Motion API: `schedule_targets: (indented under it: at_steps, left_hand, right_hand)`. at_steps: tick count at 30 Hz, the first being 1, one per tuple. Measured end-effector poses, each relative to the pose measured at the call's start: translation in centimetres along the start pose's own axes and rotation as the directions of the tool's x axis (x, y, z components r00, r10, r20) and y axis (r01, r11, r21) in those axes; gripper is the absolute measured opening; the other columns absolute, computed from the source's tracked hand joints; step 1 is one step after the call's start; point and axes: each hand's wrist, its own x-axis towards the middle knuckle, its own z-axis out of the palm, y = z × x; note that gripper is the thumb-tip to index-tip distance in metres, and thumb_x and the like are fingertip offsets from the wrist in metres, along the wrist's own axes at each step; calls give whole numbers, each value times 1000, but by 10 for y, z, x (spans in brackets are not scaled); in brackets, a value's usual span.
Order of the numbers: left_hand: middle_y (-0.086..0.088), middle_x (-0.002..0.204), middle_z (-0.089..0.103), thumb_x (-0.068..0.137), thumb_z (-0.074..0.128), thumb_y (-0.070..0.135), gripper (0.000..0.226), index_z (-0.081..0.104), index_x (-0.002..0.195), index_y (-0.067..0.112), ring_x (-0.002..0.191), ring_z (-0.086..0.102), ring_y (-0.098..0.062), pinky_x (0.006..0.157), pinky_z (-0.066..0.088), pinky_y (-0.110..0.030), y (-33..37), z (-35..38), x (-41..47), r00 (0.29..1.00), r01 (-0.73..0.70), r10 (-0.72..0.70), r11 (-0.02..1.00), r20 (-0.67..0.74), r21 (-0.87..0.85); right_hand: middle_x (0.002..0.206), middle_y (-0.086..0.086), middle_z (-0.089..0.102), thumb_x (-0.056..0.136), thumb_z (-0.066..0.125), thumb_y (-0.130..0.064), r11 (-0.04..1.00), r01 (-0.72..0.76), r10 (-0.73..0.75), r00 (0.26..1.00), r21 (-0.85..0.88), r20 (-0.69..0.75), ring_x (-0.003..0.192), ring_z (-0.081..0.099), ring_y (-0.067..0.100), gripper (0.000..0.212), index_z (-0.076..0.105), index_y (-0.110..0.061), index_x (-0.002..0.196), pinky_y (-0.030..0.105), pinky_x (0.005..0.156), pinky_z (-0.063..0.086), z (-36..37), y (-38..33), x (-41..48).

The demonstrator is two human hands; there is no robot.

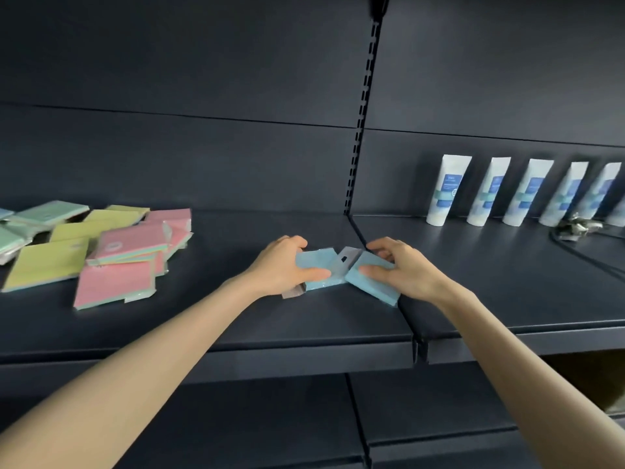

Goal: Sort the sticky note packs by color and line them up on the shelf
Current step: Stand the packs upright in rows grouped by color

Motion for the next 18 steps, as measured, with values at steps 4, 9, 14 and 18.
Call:
schedule_targets:
  at_steps: [4, 9, 14, 18]
  left_hand:
    - [1, 115, 46, 68, 82, 40, 73, 51, 129, 14, 104, 50, -15, 81, 44, -26, 0, -8, -6, 993, 50, -64, 991, -103, -127]
    - [7, 93, 66, 69, 83, 23, 39, 63, 103, 19, 79, 61, -7, 53, 44, -16, -16, -24, -38, 974, -13, -80, 914, -211, -405]
    - [13, 89, 64, 76, 78, 21, 31, 59, 99, 19, 76, 60, 6, 61, 45, -11, -36, -55, -83, 901, -81, -143, 872, -409, -483]
    - [10, 97, 65, 81, 72, 15, 23, 56, 95, 24, 80, 61, 10, 62, 44, -6, -56, -88, -122, 829, -156, -181, 834, -529, -530]
  right_hand:
    - [104, 2, 58, 77, 75, -37, 996, 42, -43, 999, 80, 8, 96, 56, 15, 45, 58, -18, 115, 27, 84, 46, 1, -4, 6]
    - [98, -4, 66, 74, 77, -32, 945, 104, -103, 994, 311, -20, 89, 65, 15, 28, 61, -25, 96, 34, 82, 53, 13, -28, 13]
    - [102, -5, 68, 80, 73, -31, 847, 194, -174, 981, 495, -88, 91, 68, 13, 34, 50, -22, 104, 38, 81, 56, 39, -78, 14]
    - [102, -7, 68, 84, 69, -29, 768, 294, -252, 955, 568, -153, 91, 68, 12, 29, 49, -24, 105, 35, 79, 56, 64, -136, 8]
